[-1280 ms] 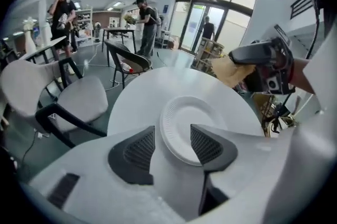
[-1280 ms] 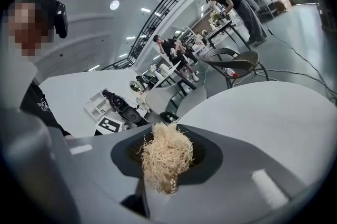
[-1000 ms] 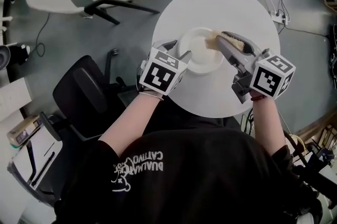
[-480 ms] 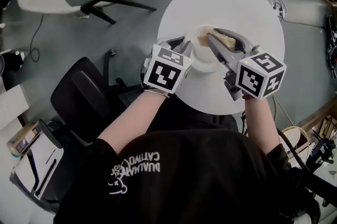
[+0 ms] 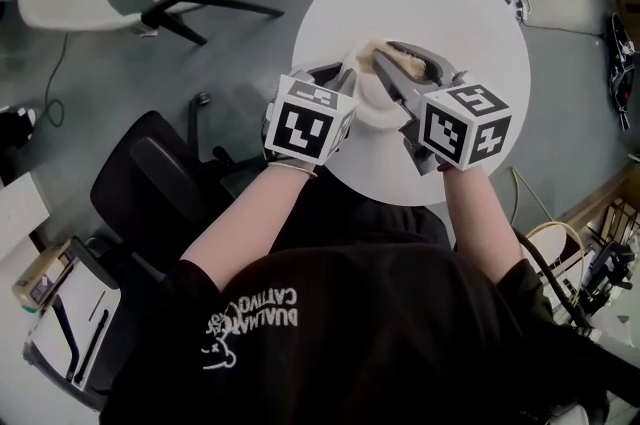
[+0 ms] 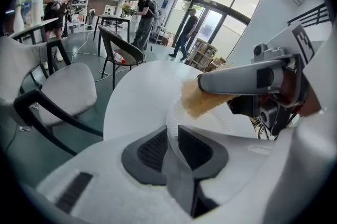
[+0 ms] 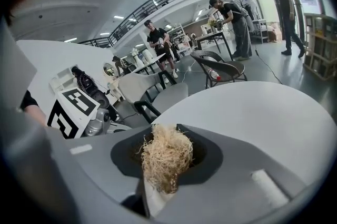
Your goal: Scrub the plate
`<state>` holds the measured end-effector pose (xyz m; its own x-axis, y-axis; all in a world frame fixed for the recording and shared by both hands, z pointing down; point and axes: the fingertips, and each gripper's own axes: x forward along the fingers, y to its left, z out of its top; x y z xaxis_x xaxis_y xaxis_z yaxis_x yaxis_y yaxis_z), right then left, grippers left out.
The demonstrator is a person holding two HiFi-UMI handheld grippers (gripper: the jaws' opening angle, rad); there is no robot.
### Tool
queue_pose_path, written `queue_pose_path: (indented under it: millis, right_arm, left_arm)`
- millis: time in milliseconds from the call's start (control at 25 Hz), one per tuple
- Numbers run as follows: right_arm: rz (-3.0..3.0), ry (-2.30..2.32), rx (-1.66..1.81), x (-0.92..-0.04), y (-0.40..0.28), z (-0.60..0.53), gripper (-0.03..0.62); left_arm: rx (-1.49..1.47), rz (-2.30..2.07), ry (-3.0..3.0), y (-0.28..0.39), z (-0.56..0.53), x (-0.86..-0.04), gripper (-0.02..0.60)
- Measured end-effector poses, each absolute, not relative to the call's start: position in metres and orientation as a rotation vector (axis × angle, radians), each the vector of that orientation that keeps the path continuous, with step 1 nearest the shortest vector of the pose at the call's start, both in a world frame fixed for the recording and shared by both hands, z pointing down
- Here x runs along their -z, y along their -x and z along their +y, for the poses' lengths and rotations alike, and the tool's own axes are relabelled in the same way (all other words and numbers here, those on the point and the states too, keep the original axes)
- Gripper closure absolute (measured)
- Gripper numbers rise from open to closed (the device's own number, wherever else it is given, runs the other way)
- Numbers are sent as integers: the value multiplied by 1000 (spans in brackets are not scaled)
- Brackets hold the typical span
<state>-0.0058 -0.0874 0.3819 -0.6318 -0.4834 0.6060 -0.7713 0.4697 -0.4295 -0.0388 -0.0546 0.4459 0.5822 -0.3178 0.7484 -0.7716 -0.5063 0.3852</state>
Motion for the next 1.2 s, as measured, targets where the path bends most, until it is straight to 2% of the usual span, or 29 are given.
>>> queue_pose_path:
  millis: [1200]
  right_arm:
    - [-2254, -988, -882, -414, 4, -96, 490]
  left_arm:
    - [-721, -910, -2023, 39, -57, -449, 525]
